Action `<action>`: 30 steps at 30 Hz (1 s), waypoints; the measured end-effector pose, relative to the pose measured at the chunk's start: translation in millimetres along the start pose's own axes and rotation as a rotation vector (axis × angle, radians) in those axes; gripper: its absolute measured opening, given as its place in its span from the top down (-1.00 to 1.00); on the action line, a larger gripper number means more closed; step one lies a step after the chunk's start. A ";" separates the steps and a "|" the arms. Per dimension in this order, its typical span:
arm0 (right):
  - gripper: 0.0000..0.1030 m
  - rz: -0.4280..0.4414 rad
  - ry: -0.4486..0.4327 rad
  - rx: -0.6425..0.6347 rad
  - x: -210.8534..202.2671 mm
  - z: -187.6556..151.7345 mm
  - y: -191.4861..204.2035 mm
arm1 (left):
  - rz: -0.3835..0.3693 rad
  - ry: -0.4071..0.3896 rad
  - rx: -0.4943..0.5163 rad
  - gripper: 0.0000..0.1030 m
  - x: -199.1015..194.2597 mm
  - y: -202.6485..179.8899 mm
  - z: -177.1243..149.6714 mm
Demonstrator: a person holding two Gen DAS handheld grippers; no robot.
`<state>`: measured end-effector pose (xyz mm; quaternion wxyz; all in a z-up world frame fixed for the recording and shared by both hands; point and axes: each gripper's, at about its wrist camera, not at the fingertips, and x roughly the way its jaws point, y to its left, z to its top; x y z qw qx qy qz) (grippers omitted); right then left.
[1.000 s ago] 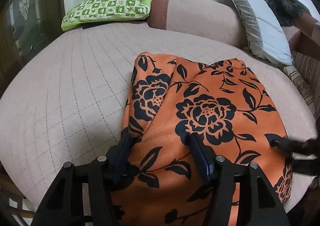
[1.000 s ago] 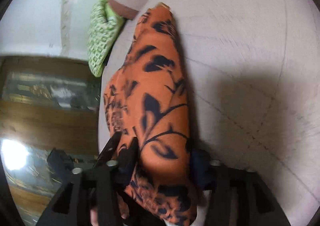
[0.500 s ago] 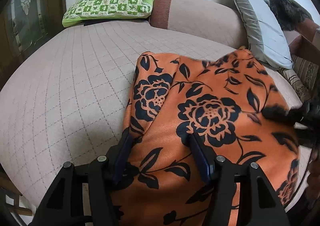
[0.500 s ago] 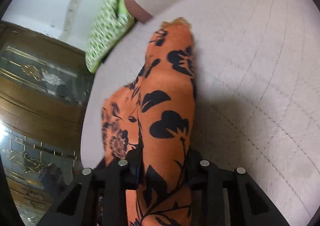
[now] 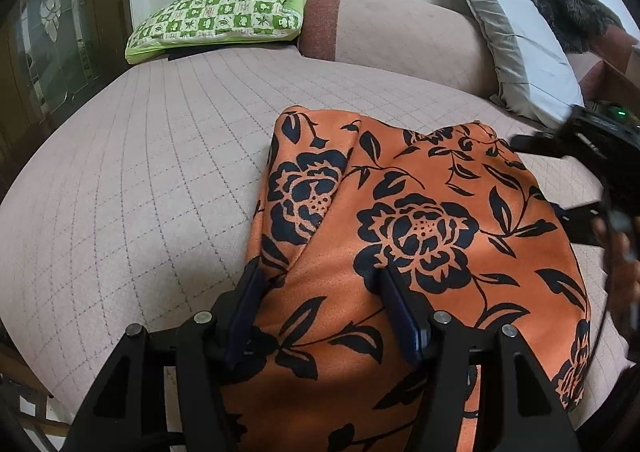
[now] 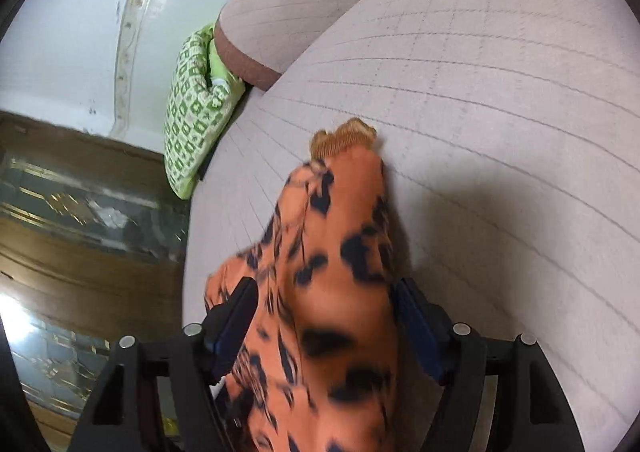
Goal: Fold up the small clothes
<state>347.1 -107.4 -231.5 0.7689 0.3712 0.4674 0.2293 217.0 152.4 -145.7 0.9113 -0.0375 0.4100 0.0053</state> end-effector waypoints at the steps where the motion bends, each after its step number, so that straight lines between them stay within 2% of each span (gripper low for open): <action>1: 0.17 -0.017 0.014 -0.019 8.2 2.6 -2.6 | 0.003 -0.001 0.001 -0.23 0.4 -0.7 -0.1; 2: 0.47 -0.041 0.046 0.004 16.9 4.1 -6.5 | 0.004 -0.002 0.003 -0.23 0.4 -0.9 -0.2; 3: 0.49 -0.025 0.044 0.042 18.6 5.0 -10.7 | 0.007 -0.001 0.006 -0.23 0.7 -1.3 -0.3; 5: 0.53 -0.008 -0.023 -0.069 1.2 -0.3 13.2 | 0.007 -0.003 0.002 -0.23 0.3 -0.7 -0.6; 6: 0.54 -0.017 -0.059 -0.111 -3.3 -3.7 18.2 | 0.005 -0.003 -0.005 -0.23 0.8 0.2 -0.2; 7: 0.54 -0.082 -0.034 -0.091 5.3 -2.3 8.1 | 0.001 -0.003 -0.007 -0.23 1.2 0.0 0.4; 8: 0.40 -0.123 0.026 -0.010 17.8 -0.6 -12.0 | -0.001 -0.003 -0.002 -0.23 1.6 -1.2 1.0; 9: 0.38 -0.050 0.022 0.076 16.2 0.1 -25.8 | 0.013 -0.007 0.014 -0.24 1.4 -3.9 0.5; 10: 0.19 -0.047 0.005 0.071 5.2 -0.8 -18.7 | 0.018 -0.012 0.018 -0.24 0.5 -4.0 -0.3; 11: 0.00 -0.085 -0.034 0.019 -8.6 -5.1 -4.8 | 0.016 -0.012 0.016 -0.24 0.4 -2.9 -0.5; 12: -0.30 -0.111 -0.064 -0.040 -18.5 -9.0 8.4 | 0.003 -0.008 0.001 -0.24 0.5 -0.1 0.0; 14: -0.31 -0.189 -0.128 -0.176 -44.0 -22.5 40.9 | -0.014 -0.007 -0.023 -0.23 -0.9 3.1 0.6; 16: -0.31 -0.151 -0.141 -0.235 -61.4 -44.1 61.3 | -0.039 -0.015 -0.046 -0.23 -6.2 6.6 2.0; 18: -0.32 -0.102 -0.092 -0.278 -68.2 -67.2 76.1 | -0.095 -0.052 -0.087 -0.23 -21.2 15.7 3.6; 20: -0.35 -0.091 -0.009 -0.340 -62.2 -96.9 82.1 | -0.132 -0.079 -0.140 -0.40 -37.3 28.7 2.6; 21: -0.35 -0.104 0.021 -0.360 -51.7 -105.8 85.8 | -0.176 -0.077 -0.193 -0.47 -46.3 41.6 0.7; 22: -0.35 -0.125 0.049 -0.384 -43.5 -117.8 83.1 | -0.215 -0.066 -0.233 -0.57 -49.9 51.1 -2.0; 24: -0.35 -0.155 0.036 -0.424 -40.3 -131.7 75.0 | -0.275 -0.020 -0.300 -0.61 -50.4 66.5 -10.4; 26: -0.36 -0.156 0.012 -0.432 -41.2 -134.5 74.2 | -0.289 0.070 -0.355 -0.61 -39.1 77.6 -22.7; 27: -0.39 -0.152 0.015 -0.422 -41.3 -133.5 74.7 | -0.319 0.162 -0.398 -0.61 -24.8 80.6 -29.0; 28: -0.41 -0.148 0.022 -0.417 -38.3 -131.5 76.9 | -0.357 0.218 -0.420 -0.61 -15.1 79.8 -33.1; 29: -0.41 -0.146 0.030 -0.412 -38.1 -129.8 75.7 | -0.370 0.236 -0.425 -0.61 -9.2 79.7 -34.4; 30: -0.41 -0.142 0.036 -0.402 -33.2 -126.6 78.0 | -0.362 0.213 -0.409 -0.60 -11.1 77.6 -33.5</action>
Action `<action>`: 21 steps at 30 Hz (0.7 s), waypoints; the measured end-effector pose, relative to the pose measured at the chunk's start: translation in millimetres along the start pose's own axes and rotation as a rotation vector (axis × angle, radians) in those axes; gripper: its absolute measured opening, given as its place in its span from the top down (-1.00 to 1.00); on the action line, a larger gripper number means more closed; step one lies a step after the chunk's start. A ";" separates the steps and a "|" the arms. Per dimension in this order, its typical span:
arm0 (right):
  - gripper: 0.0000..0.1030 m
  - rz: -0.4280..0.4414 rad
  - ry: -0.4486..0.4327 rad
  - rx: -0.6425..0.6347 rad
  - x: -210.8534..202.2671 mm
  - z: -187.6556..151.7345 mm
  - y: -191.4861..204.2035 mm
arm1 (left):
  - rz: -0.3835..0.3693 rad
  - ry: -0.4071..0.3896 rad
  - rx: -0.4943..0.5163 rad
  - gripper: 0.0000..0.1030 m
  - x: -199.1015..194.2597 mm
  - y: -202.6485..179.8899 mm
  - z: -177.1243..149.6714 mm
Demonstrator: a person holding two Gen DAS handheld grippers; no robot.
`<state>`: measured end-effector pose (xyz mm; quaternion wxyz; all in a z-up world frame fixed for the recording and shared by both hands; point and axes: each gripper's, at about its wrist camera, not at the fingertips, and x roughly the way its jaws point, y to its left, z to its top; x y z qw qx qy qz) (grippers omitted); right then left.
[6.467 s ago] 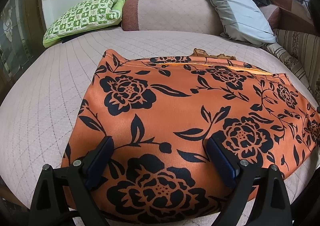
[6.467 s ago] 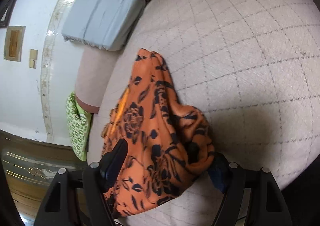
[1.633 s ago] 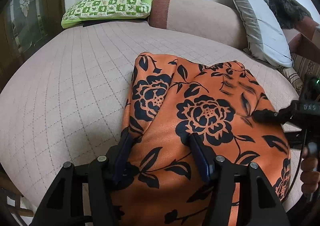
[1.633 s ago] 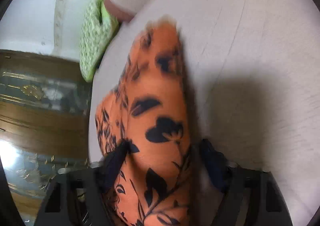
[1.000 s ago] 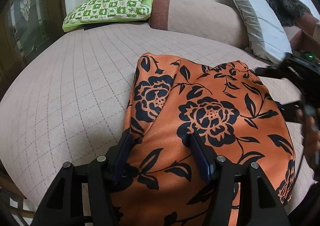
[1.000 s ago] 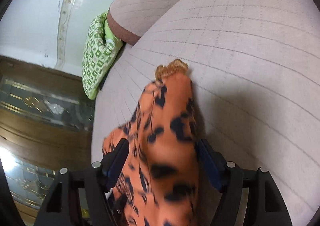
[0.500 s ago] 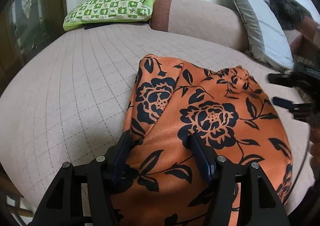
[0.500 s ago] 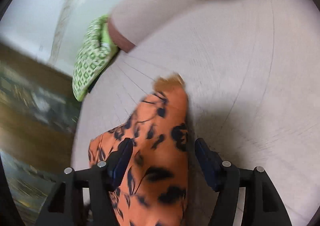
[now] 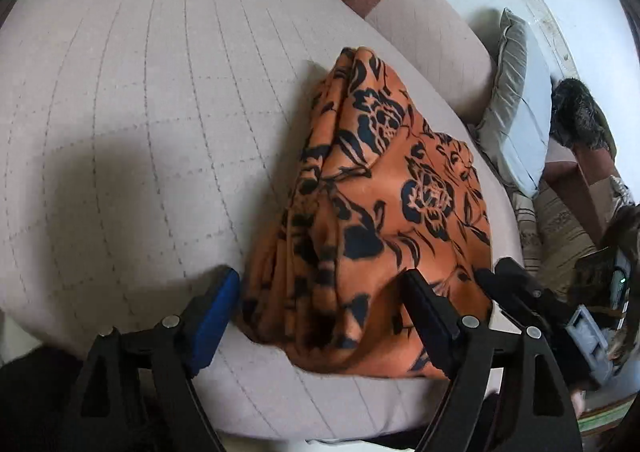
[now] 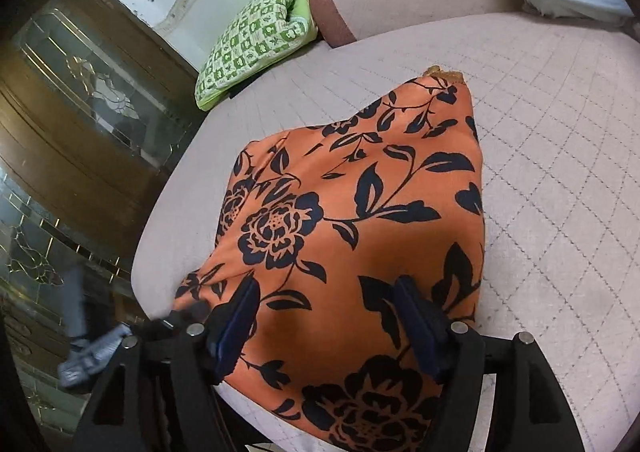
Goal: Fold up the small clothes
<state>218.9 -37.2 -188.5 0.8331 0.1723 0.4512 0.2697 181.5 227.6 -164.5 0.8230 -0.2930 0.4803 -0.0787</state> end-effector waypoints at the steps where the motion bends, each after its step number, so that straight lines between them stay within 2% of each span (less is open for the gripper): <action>1: -0.41 0.004 0.002 0.007 0.5 -0.7 -1.0 | -0.001 -0.004 0.011 -0.40 -1.8 -2.5 -0.2; 2: -0.41 0.010 0.003 0.011 -1.4 -2.0 -2.3 | -0.017 -0.007 0.017 0.50 -3.6 -3.9 -0.7; 3: -0.41 0.016 0.001 0.017 -1.9 -1.9 -4.4 | -0.025 0.008 0.009 0.60 -5.2 -4.2 -0.8; 4: -0.41 0.021 0.000 0.024 1.2 1.4 -3.2 | -0.036 -0.014 0.008 0.65 -11.4 -6.2 -1.5; 6: -0.41 0.027 -0.005 0.026 0.0 0.4 -4.0 | -0.015 -0.104 0.104 0.66 -28.0 -22.0 -6.6; 7: -0.41 0.032 -0.007 0.023 1.3 -0.6 -5.4 | 0.023 -0.110 0.131 0.64 -25.2 -25.2 -9.7; 8: -0.41 0.041 -0.002 0.022 2.4 -1.4 -6.8 | 0.068 -0.075 0.116 0.49 -13.7 -21.5 -8.8; 9: -0.41 0.051 0.004 0.023 2.8 -1.4 -7.8 | 0.085 0.019 0.024 0.35 7.4 -5.8 -6.3; 11: -0.41 0.055 0.017 0.024 1.4 0.9 -8.5 | 0.043 0.025 -0.028 0.28 2.1 -1.9 2.2; 12: -0.41 0.060 0.024 0.026 1.5 2.2 -9.0 | 0.062 -0.012 0.005 0.28 -8.6 -9.5 7.0; 13: -0.41 0.071 0.031 0.033 1.6 3.4 -10.7 | 0.084 -0.054 0.042 0.16 -16.5 -15.5 10.7; 15: -0.41 0.090 0.036 0.044 1.8 3.7 -14.4 | 0.078 -0.149 0.112 -0.33 -32.6 -28.1 24.3; 16: -0.41 0.098 0.033 0.046 1.1 2.8 -15.6 | 0.062 -0.168 0.122 -0.75 -33.4 -29.6 31.8; 17: -0.41 0.107 0.027 0.046 0.4 1.4 -16.9 | 0.043 -0.172 0.131 -0.84 -31.0 -30.7 40.7; 19: -0.41 0.110 0.021 0.044 -1.4 -1.3 -17.0 | 0.021 -0.096 0.150 -0.83 -4.3 -29.5 66.7; 20: -0.41 0.111 0.021 0.040 -1.2 -1.5 -16.4 | 0.016 -0.034 0.135 -0.83 13.1 -27.4 81.4; 21: -0.41 0.111 0.023 0.039 -2.1 -1.7 -15.9 | 0.004 -0.015 0.118 -0.78 21.3 -26.6 89.1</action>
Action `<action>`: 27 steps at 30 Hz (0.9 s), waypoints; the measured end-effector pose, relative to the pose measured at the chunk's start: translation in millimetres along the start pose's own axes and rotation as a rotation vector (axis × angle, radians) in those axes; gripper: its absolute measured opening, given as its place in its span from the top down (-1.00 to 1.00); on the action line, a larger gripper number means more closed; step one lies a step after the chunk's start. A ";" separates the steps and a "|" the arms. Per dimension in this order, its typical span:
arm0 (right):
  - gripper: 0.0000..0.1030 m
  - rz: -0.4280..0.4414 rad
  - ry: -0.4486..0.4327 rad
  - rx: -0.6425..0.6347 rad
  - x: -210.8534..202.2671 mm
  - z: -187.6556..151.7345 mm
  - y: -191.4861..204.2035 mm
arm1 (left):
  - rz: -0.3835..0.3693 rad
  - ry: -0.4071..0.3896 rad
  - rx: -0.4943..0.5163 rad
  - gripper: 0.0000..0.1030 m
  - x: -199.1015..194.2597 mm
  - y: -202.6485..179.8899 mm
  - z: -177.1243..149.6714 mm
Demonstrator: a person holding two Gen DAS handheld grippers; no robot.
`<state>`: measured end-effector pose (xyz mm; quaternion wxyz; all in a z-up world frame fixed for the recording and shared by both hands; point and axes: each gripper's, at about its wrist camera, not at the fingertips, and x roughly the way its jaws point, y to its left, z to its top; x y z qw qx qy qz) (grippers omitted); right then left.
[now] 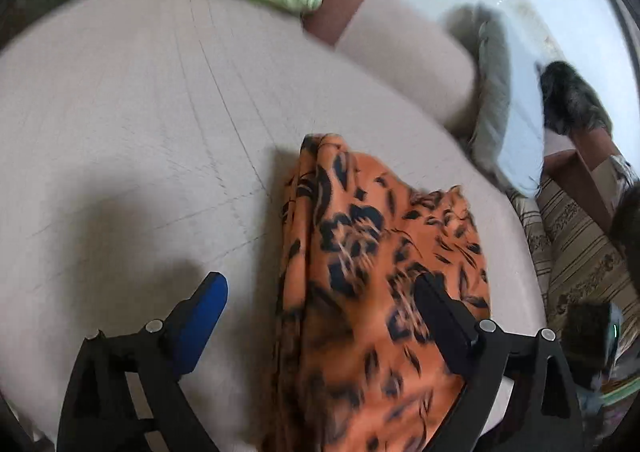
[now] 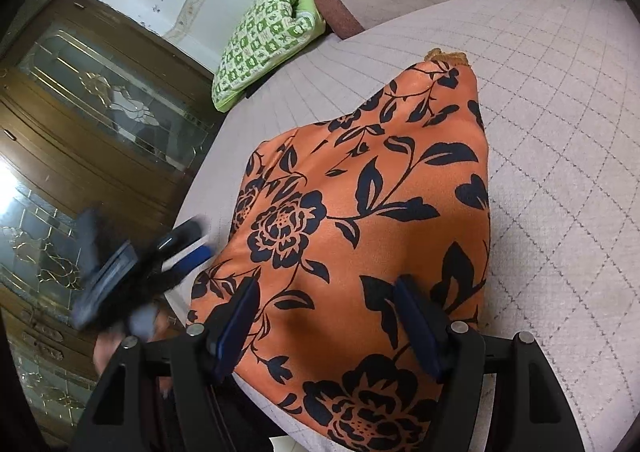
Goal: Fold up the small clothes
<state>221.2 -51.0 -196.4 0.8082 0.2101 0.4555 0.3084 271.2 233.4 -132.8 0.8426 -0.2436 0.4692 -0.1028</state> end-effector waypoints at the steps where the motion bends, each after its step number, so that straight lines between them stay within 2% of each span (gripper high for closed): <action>1: -0.41 0.003 0.001 0.002 -0.3 0.0 -0.2 | -0.040 0.023 -0.021 -0.60 10.9 3.1 8.7; 2: -0.41 0.008 0.001 0.004 -0.3 0.0 -0.9 | -0.081 0.058 -0.037 0.01 22.6 6.9 18.2; 3: -0.41 0.013 0.000 0.006 -0.6 -0.3 -1.7 | -0.103 0.083 -0.049 0.47 30.0 9.6 23.1; 4: -0.42 0.018 -0.003 0.007 -0.1 -0.3 -2.9 | -0.112 0.100 -0.050 0.67 35.0 11.7 25.7; 7: -0.42 0.042 -0.011 0.013 -1.0 -3.3 -7.5 | -0.166 0.087 -0.016 0.72 39.2 13.1 25.9; 8: -0.42 0.052 -0.014 0.018 -1.3 -3.9 -8.7 | -0.180 0.087 -0.017 0.71 41.6 17.0 25.8; 10: -0.42 0.078 -0.013 0.030 -0.3 -4.3 -10.6 | -0.199 0.161 -0.170 0.63 62.6 45.8 28.4; 11: -0.42 0.074 -0.012 0.032 0.2 -3.8 -9.7 | -0.220 0.172 -0.198 0.62 64.6 50.0 29.0; 14: -0.42 0.052 -0.001 0.017 -0.8 -1.6 -5.3 | -0.149 0.099 -0.070 0.58 44.0 25.0 28.4; 15: -0.43 0.044 0.007 0.008 -2.5 -0.9 -3.6 | -0.138 0.036 -0.012 0.52 27.8 10.3 26.5; 16: -0.42 0.037 0.007 0.004 -6.1 0.2 -2.4 | -0.134 -0.014 0.027 0.24 16.4 0.8 24.6; 17: -0.42 0.036 0.001 0.004 -11.5 1.3 -1.1 | -0.118 -0.068 0.069 -0.33 3.5 -8.4 21.4; 18: -0.43 0.039 -0.015 0.006 -20.1 2.5 0.1 | -0.064 -0.109 0.092 -0.56 -8.0 -15.8 16.6; 19: -0.44 0.034 -0.031 0.004 -26.1 2.9 0.9 | -0.021 -0.144 0.101 -0.68 -16.6 -19.2 11.1; 21: -0.51 0.011 -0.086 -0.004 -44.3 5.9 -1.4 | 0.025 -0.180 0.160 -0.68 -30.4 -24.4 -1.4; 22: -0.56 -0.002 -0.100 0.003 -48.6 7.8 -4.6 | 0.047 -0.171 0.185 -0.68 -29.9 -26.9 -5.6; 24: -0.61 -0.023 -0.109 0.064 -49.7 14.8 -22.5 | 0.052 -0.089 0.206 -0.68 -10.7 -32.2 -9.3; 26: -0.61 0.023 -0.079 0.166 -38.2 20.0 -45.7 | 0.021 0.006 0.159 -0.68 8.5 -26.5 -11.3; 27: -0.61 0.049 -0.055 0.229 -29.2 21.0 -57.7 | 0.017 0.086 0.113 -0.68 23.1 -19.3 -12.5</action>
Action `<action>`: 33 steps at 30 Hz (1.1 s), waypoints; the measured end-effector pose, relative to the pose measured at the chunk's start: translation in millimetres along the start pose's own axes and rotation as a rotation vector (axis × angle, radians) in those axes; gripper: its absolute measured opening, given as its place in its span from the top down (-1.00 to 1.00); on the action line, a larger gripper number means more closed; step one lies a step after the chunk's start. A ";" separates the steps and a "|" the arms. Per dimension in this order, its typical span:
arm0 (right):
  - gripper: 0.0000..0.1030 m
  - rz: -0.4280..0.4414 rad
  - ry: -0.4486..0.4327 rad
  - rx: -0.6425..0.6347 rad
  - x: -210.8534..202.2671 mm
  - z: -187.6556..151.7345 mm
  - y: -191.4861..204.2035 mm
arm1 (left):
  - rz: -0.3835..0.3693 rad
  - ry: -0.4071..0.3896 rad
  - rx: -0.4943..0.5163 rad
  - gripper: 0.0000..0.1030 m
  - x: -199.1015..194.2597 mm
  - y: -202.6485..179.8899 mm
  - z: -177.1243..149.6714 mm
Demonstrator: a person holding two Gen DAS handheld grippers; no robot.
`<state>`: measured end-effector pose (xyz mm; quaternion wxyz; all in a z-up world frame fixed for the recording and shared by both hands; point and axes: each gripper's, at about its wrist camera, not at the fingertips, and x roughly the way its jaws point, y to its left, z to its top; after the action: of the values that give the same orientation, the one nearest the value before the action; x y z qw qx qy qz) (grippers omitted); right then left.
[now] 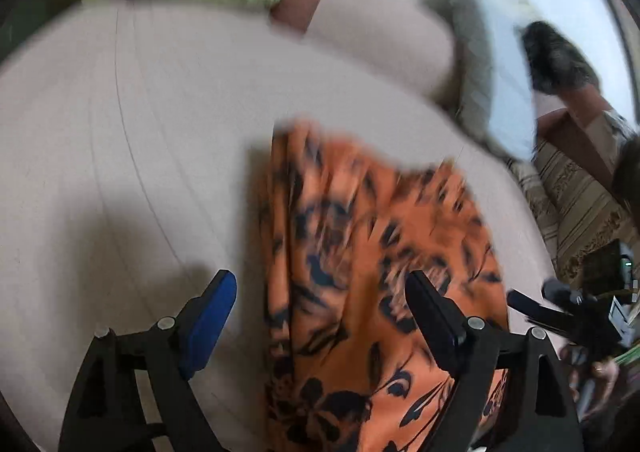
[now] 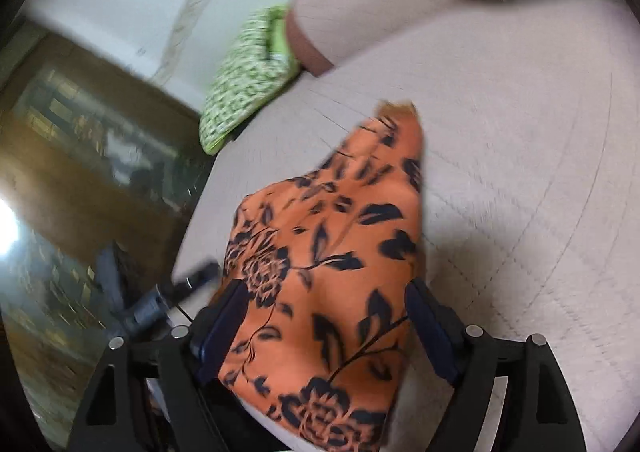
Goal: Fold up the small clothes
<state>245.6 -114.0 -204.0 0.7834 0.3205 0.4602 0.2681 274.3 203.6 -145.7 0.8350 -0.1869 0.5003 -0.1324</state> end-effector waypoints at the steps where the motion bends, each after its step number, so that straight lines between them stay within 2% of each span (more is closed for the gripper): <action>1: -0.61 0.019 0.022 0.057 8.3 1.4 -10.3 | -0.011 0.047 -0.022 -0.68 9.9 4.2 -1.5; 2: -0.61 0.051 0.047 0.119 19.0 0.4 -21.3 | -0.011 0.062 -0.033 -0.68 14.9 7.5 -1.7; 4: -0.61 0.056 0.080 0.170 33.0 -3.5 -30.1 | -0.015 0.042 -0.018 -0.68 12.0 6.4 -1.4; 6: -0.61 0.048 0.058 0.132 34.7 -6.5 -24.5 | 0.000 0.039 0.007 -0.68 12.6 3.9 -4.4; 8: -0.61 0.062 0.096 0.118 40.3 -8.2 -17.1 | 0.007 0.034 0.015 -0.68 10.5 -0.1 -4.2; 10: -0.63 0.044 0.094 0.099 40.5 -8.5 -10.5 | 0.007 0.036 0.011 -0.68 16.3 1.1 -4.9; 18: -0.63 0.016 0.093 0.095 51.4 -11.5 -7.1 | 0.010 0.033 0.013 -0.68 17.5 0.0 -3.8; 19: -0.57 0.005 0.097 0.087 52.9 -11.1 -6.8 | 0.011 0.032 0.013 -0.65 17.2 0.2 -3.9; 20: -0.46 -0.030 0.106 0.068 55.2 -10.4 -5.2 | 0.011 0.027 0.018 -0.40 16.8 0.0 -4.3; 21: -0.09 -0.070 0.112 0.050 56.5 -9.3 -3.9 | -0.009 0.028 0.028 -0.22 18.6 -1.8 -4.7; 22: 0.03 -0.089 0.117 0.037 57.5 -9.5 -3.2 | -0.034 0.043 0.032 0.00 21.0 -2.9 -4.8; 23: 0.06 -0.099 0.119 0.026 57.5 -9.8 -2.0 | -0.028 0.039 0.040 0.10 21.1 -4.1 -5.4; 27: 0.14 -0.147 0.116 -0.049 58.2 -10.9 12.3 | -0.017 0.030 0.065 0.25 20.5 -9.9 -7.2; 29: 0.19 -0.150 0.102 -0.087 56.4 -10.3 22.6 | -0.020 0.011 0.066 0.42 16.1 -11.9 -7.3; 33: 0.24 -0.127 0.075 -0.143 42.7 -11.8 36.6 | 0.021 -0.041 0.099 0.47 -0.1 -29.4 -11.5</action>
<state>249.0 -56.7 -204.5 0.8018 0.2238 0.4882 0.2621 263.1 175.2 -137.5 0.8545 -0.1428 0.4780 -0.1446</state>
